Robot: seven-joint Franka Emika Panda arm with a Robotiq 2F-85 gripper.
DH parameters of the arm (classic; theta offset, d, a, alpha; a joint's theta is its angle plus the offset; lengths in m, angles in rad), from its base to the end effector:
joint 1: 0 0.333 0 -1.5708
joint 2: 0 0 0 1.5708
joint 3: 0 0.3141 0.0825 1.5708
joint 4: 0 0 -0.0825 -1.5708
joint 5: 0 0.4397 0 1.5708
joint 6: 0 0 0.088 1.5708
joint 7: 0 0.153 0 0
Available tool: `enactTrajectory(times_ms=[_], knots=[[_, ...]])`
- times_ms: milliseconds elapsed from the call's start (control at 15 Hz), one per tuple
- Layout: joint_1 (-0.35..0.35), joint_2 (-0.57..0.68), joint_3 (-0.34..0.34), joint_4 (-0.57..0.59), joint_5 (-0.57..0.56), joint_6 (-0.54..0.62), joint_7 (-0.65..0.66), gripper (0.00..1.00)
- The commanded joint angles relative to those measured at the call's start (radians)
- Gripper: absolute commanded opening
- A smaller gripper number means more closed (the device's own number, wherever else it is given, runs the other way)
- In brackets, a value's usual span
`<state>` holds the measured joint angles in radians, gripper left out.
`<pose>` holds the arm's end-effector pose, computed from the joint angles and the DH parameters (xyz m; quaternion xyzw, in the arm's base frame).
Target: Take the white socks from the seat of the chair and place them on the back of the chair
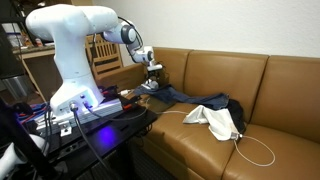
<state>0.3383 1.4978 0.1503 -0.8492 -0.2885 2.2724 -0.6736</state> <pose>0.7048 0.3127 -0.1296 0.8183 0.5731 -0.0339 0.0268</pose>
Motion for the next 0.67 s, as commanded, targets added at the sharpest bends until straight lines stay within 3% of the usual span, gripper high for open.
enactTrajectory(times_ms=[0, 200, 267, 600], knots=[[-0.001, 0.001, -0.022, -0.033, -0.001, 0.164, -0.034, 1.00], [-0.032, 0.001, 0.029, -0.040, 0.040, 0.157, -0.071, 1.00], [-0.001, 0.001, -0.008, -0.017, 0.023, 0.142, -0.024, 1.00], [0.001, 0.000, -0.008, -0.016, 0.025, 0.142, -0.023, 1.00]])
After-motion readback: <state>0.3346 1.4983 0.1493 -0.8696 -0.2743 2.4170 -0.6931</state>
